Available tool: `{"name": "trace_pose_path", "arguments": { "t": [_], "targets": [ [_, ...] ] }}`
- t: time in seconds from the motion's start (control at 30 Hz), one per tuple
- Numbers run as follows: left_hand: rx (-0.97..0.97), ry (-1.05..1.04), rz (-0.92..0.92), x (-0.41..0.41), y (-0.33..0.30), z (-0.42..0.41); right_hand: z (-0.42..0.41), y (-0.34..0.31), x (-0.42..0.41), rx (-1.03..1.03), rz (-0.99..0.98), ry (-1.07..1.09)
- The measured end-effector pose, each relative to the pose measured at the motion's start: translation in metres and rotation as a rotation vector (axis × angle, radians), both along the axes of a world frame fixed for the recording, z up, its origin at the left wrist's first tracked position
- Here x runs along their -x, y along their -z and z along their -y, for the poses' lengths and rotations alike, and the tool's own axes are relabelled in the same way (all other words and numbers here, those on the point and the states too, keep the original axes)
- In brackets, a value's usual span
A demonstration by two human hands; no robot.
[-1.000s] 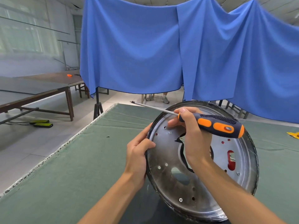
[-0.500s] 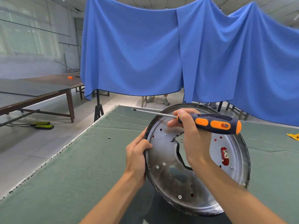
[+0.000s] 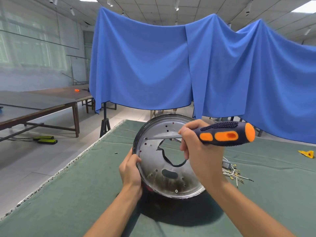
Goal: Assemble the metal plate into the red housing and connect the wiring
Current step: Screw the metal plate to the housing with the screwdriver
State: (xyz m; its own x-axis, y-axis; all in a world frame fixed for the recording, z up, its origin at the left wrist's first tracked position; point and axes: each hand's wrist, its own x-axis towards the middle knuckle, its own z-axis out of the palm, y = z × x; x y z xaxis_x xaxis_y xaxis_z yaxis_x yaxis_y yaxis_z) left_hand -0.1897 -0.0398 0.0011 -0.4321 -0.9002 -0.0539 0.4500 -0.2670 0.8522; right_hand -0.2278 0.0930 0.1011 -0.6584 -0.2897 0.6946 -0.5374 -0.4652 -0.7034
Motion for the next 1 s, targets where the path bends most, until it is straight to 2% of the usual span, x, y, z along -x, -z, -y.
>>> {"name": "trace_pose_path", "arguments": {
  "t": [0.17,0.6,1.0],
  "targets": [
    [0.030,0.001,-0.045,0.001,-0.001,-0.002,0.000,0.002,-0.001,-0.062,0.045,0.008],
    [0.155,0.013,-0.035,0.004,0.000,-0.004,0.007,0.001,-0.003,-0.092,-0.031,0.073],
    [0.121,0.011,-0.073,0.007,0.002,-0.005,0.009,-0.008,-0.005,-0.146,-0.117,0.136]
  ]
}}
